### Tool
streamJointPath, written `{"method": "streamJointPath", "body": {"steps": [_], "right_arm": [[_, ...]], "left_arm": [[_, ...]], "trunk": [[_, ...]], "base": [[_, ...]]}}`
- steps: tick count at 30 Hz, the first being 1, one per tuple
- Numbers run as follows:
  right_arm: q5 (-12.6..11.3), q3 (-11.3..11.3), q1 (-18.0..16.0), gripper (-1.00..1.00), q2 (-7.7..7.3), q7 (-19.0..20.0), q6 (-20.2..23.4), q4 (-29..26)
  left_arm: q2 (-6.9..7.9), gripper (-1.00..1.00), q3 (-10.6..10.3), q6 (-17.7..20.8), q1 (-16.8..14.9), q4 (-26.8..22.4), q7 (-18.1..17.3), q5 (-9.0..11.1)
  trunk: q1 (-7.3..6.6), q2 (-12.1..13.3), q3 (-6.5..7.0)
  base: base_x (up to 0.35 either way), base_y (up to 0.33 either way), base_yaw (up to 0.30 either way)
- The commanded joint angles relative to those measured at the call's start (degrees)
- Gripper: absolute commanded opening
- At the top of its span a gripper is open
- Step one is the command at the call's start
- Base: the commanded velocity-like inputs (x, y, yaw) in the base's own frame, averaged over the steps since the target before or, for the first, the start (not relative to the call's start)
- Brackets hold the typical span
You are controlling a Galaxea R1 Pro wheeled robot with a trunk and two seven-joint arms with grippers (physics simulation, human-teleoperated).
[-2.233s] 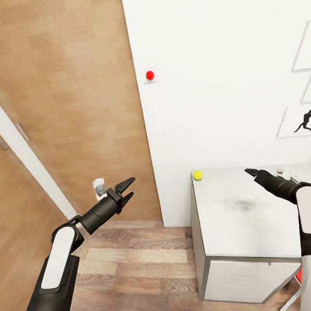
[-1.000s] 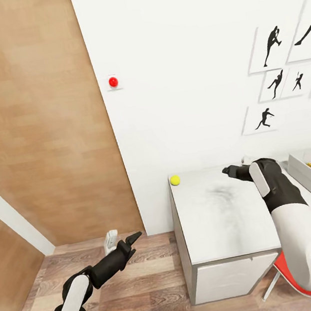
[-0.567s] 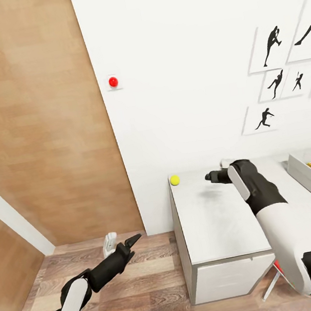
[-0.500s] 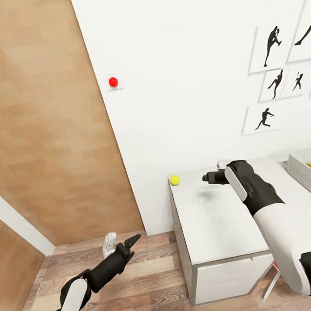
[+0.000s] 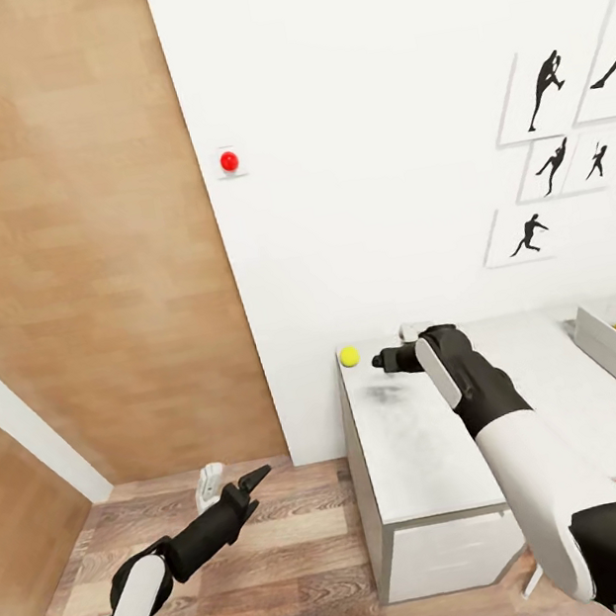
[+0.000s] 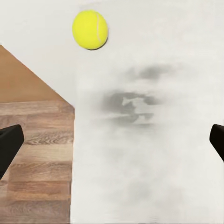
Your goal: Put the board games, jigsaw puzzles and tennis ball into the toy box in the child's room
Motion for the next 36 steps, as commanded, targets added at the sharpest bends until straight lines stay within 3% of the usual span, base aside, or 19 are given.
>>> {"method": "streamJointPath", "body": {"steps": [1,21,36], "right_arm": [[-0.61,0.18,-0.02,1.00,0.16,-0.57,0.23,-0.09],[-0.77,-0.03,0.05,1.00,0.67,-0.45,0.35,-0.18],[-0.62,-0.46,-0.02,1.00,0.54,-0.51,0.03,0.05]], "left_arm": [[0.06,1.00,0.03,0.14,-0.03,0.00,-0.16,-0.03],[0.12,1.00,0.22,0.17,0.14,-0.02,-0.16,0.07],[0.11,1.00,0.22,0.18,0.16,-0.02,-0.16,0.02]], "trunk": [[0.03,-0.12,-0.11],[0.03,-0.12,-0.11],[0.03,-0.12,-0.11]], "base": [[0.000,0.000,0.171],[0.000,0.000,0.234],[0.000,0.000,0.061]]}}
